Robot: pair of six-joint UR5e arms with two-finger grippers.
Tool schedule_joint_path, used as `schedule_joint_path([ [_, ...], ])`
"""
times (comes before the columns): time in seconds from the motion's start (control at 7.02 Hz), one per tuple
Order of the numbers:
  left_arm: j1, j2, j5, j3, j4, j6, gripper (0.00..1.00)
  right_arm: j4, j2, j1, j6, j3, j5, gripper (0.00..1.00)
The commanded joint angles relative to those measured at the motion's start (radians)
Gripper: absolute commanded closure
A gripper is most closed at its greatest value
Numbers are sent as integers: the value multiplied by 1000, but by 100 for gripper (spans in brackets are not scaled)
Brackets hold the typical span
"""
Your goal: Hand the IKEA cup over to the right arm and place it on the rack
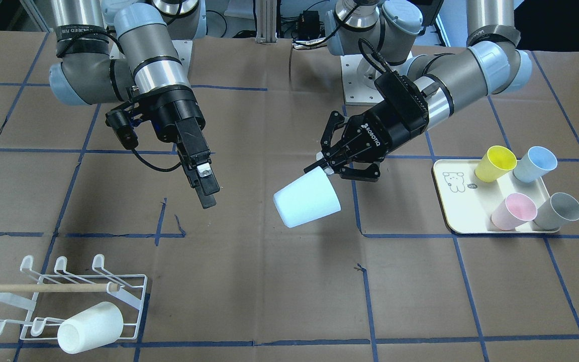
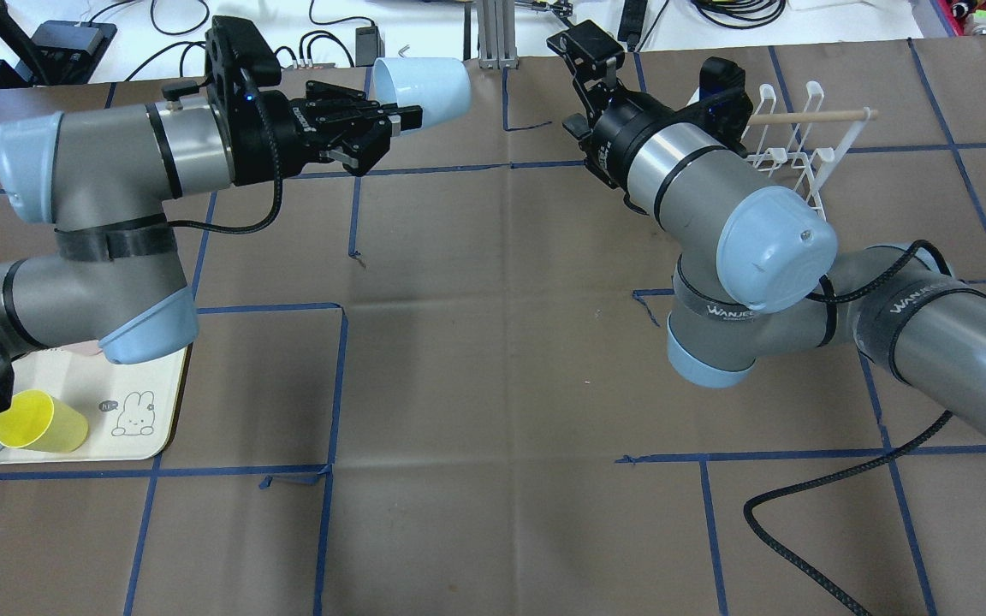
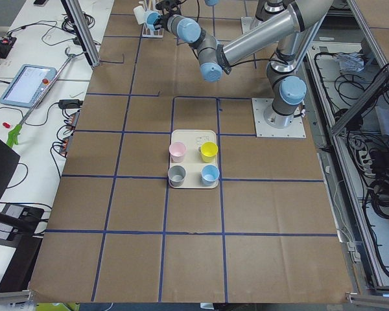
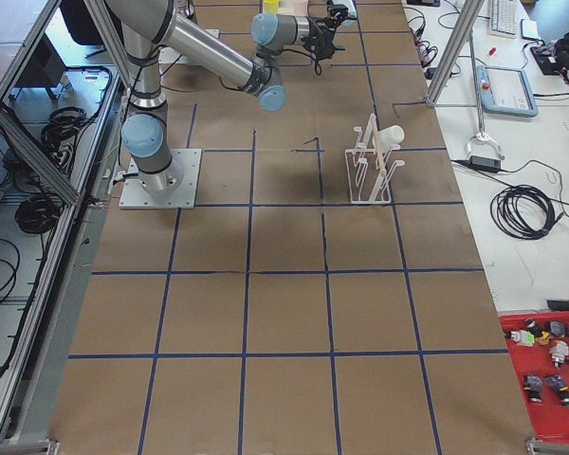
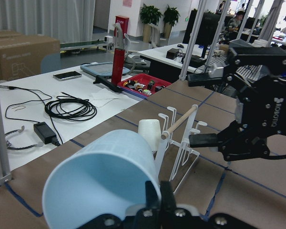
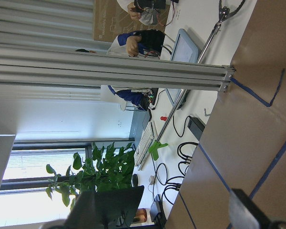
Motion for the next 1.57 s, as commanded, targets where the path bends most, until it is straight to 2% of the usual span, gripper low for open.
schedule_joint_path([
  [0.0,-2,-8,-109,-74,88,0,100,1,1,9,27,2,-4,0],
  [0.14,-2,-10,-121,-78,93,2,100,2,-1,30,156,2,-5,0],
  [0.28,-2,-15,-119,-78,93,3,100,5,-1,42,198,6,-5,1],
  [1.14,-3,-36,-118,-76,126,2,100,163,-65,99,297,20,-5,6],
  [1.42,-3,-36,-118,-76,128,2,100,176,-67,121,312,11,-53,6],
])
